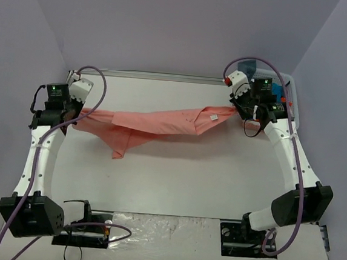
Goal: Fold and stack the t-shirts
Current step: Flatten out the tshirt
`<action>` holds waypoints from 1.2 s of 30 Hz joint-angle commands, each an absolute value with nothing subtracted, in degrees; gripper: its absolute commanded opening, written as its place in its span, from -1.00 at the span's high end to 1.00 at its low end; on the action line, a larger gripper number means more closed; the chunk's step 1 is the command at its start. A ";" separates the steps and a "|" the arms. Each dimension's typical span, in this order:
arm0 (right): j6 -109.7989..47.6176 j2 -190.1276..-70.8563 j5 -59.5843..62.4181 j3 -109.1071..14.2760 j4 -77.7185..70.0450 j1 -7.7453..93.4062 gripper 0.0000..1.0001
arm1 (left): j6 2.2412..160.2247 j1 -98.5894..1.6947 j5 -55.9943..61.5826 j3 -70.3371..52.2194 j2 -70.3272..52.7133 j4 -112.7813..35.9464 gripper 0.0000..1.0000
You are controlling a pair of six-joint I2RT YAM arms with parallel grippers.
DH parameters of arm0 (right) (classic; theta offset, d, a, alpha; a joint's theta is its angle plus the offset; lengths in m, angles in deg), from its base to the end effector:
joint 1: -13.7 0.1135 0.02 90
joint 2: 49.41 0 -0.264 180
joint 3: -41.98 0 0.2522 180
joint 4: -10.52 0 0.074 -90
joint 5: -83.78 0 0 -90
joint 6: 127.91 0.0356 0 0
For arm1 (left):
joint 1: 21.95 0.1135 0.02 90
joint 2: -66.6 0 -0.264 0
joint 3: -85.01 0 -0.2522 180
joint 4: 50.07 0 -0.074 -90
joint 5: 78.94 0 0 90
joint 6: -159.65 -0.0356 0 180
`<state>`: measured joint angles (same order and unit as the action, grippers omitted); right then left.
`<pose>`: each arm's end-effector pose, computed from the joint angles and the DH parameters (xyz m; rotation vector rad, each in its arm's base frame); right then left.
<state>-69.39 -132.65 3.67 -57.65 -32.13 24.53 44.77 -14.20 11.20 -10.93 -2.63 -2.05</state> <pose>0.3217 0.0678 0.3986 -0.8300 1.8440 -0.0531 0.2595 0.0354 0.3649 0.3216 2.1448 0.3320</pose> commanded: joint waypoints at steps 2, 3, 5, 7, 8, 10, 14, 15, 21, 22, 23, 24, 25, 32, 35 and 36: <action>-73.32 -137.20 1.61 -49.58 -32.95 23.90 0.86 | 39.35 -15.79 0.80 -17.75 -2.74 3.31 0.95; -73.33 -138.34 1.08 -48.17 -32.95 23.90 0.42 | 38.72 -16.58 -0.10 -18.47 -3.01 5.59 0.95; -72.98 -141.60 0.46 -47.54 -33.30 23.90 0.13 | 37.05 -19.38 -1.86 -20.04 -3.19 7.71 0.95; -71.93 -143.97 0.89 -48.41 -33.65 23.90 -0.20 | 37.05 -21.24 -2.22 -21.11 -2.66 8.42 0.95; -71.48 -144.50 1.42 -49.12 -33.91 23.99 -0.24 | 36.96 -24.03 -2.30 -21.55 -2.31 8.60 0.95; -70.52 -145.47 3.96 -51.66 -34.70 24.42 -0.25 | 37.13 -25.46 -2.22 -22.34 -1.87 8.42 0.95; -70.25 -147.23 8.01 -56.40 -38.21 27.57 -0.29 | 38.36 -26.61 -2.22 -22.25 -2.22 7.64 0.95; -70.25 -147.67 8.80 -57.20 -38.57 28.72 -0.29 | 38.80 -26.61 -1.69 -22.25 -2.39 7.28 0.95; -69.20 -154.68 10.73 -62.91 -40.94 37.69 -0.29 | 43.81 -26.26 -0.90 -23.39 -4.32 3.77 0.95; -69.11 -155.92 11.35 -64.93 -41.82 39.26 -0.28 | 45.21 -26.25 -0.98 -23.48 -4.68 3.07 0.95; -68.93 -157.07 11.96 -65.90 -42.17 39.98 -0.28 | 45.83 -26.17 -0.99 -23.57 -5.03 2.80 0.95; -68.84 -159.17 12.58 -66.78 -42.70 40.68 -0.28 | 47.40 -26.08 -0.38 -23.75 -5.64 2.28 0.95; -68.93 -160.32 12.50 -67.66 -42.79 41.47 -0.28 | 48.11 -25.99 -0.11 -23.83 -5.91 1.40 0.95; -69.37 -168.14 11.09 -73.02 -42.97 49.90 -0.25 | 51.81 -25.20 2.00 -25.06 -7.67 -1.51 0.95; -69.19 -169.99 11.09 -74.34 -42.97 52.46 -0.22 | 52.60 -23.10 2.61 -24.72 -8.54 -1.95 0.95; -69.11 -170.35 11.18 -74.52 -42.97 54.12 -0.22 | 52.69 -22.66 2.53 -24.54 -8.72 -1.51 0.95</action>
<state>-69.43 -170.12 10.81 -71.44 -40.50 51.07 50.45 -24.21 1.01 -25.20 -8.64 -0.48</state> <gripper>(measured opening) 0.612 0.031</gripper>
